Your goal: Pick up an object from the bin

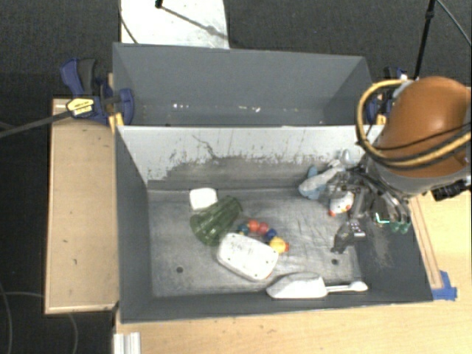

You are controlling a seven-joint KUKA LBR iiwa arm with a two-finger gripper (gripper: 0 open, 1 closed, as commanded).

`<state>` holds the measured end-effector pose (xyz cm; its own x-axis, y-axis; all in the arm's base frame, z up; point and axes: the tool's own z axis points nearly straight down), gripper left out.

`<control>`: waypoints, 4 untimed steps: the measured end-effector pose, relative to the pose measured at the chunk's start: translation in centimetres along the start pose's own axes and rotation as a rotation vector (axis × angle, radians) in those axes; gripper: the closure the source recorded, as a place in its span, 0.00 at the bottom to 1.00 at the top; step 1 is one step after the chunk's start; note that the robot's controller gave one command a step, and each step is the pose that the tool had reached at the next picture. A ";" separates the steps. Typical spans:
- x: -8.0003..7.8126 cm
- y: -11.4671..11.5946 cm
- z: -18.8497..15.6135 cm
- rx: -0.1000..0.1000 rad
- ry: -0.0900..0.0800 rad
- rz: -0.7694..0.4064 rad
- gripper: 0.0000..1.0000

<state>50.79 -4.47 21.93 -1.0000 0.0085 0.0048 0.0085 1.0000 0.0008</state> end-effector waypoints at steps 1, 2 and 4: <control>-0.2 0.0 -0.4 0.001 -0.008 -0.001 0.00; -1.2 -0.8 4.2 0.001 -0.016 0.017 0.00; -5.0 -9.2 14.5 0.004 -0.014 -0.075 1.00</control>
Offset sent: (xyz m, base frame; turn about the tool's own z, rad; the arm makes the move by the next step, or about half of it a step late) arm 0.0264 -0.0248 -0.1493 0.0677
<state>55.62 -13.71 7.36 -0.9977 -0.0665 -0.0095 -0.0665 0.9978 -0.0035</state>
